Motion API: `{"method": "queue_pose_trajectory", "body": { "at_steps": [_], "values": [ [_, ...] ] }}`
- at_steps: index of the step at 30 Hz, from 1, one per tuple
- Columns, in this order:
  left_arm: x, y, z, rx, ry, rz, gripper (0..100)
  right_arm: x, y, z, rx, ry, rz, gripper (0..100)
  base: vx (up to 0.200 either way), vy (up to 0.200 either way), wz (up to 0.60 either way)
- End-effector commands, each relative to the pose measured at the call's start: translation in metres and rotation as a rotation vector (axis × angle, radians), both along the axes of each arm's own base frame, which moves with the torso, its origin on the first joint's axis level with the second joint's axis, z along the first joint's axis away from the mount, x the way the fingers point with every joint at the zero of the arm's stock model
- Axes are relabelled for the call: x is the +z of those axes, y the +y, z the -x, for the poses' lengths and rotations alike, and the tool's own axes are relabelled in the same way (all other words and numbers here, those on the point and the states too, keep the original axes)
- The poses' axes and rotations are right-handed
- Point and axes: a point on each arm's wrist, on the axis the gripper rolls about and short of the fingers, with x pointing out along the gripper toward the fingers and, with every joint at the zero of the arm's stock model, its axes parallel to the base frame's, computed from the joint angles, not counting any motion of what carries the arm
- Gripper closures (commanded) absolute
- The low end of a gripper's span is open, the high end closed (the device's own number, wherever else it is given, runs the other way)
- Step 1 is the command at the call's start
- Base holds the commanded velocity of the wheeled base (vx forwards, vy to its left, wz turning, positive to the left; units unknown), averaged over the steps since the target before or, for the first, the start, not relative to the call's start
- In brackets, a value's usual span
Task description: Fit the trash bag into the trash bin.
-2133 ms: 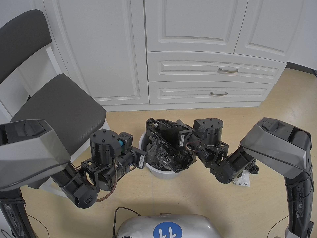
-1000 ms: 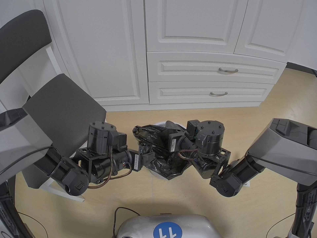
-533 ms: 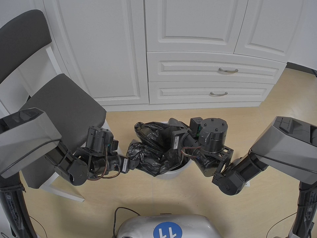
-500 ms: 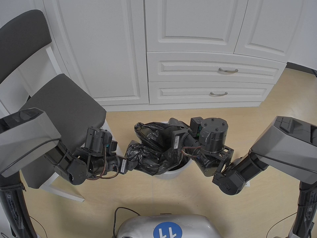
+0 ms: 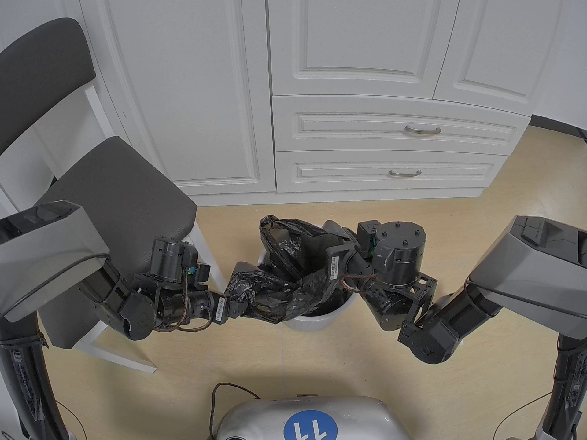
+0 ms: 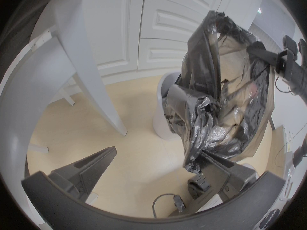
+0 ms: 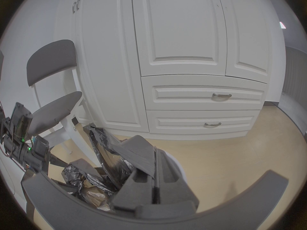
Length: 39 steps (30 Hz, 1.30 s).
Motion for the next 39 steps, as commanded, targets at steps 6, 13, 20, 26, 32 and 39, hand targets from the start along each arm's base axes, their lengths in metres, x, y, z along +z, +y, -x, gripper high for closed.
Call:
{"method": "queue_pose_trajectory", "body": {
  "at_steps": [6,13,20,26,32,39],
  "values": [
    [0.006,-0.023,0.004,-0.007,-0.113,0.136,0,-0.002,0.001,0.006,0.014,-0.003,0.017,100,0.000,0.000,0.00],
    [-0.020,-0.041,0.003,-0.019,-0.091,0.176,0,-0.003,0.001,0.006,0.014,-0.004,0.024,100,0.000,0.000,0.00],
    [-0.024,-0.051,0.001,-0.025,-0.166,0.252,0,-0.003,0.001,0.006,0.014,-0.004,0.024,100,0.000,0.000,0.00],
    [-0.021,-0.046,-0.001,-0.010,-0.180,0.254,0,-0.001,0.000,0.006,0.011,-0.007,0.022,100,0.000,0.000,0.00],
    [-0.018,-0.044,-0.001,-0.009,-0.195,0.260,100,-0.003,0.000,0.007,0.011,-0.001,0.028,100,0.000,0.000,0.00],
    [-0.015,-0.050,0.003,-0.020,-0.217,0.266,100,-0.010,-0.008,0.008,-0.063,0.013,0.042,100,0.000,0.000,0.00]
  ]
}}
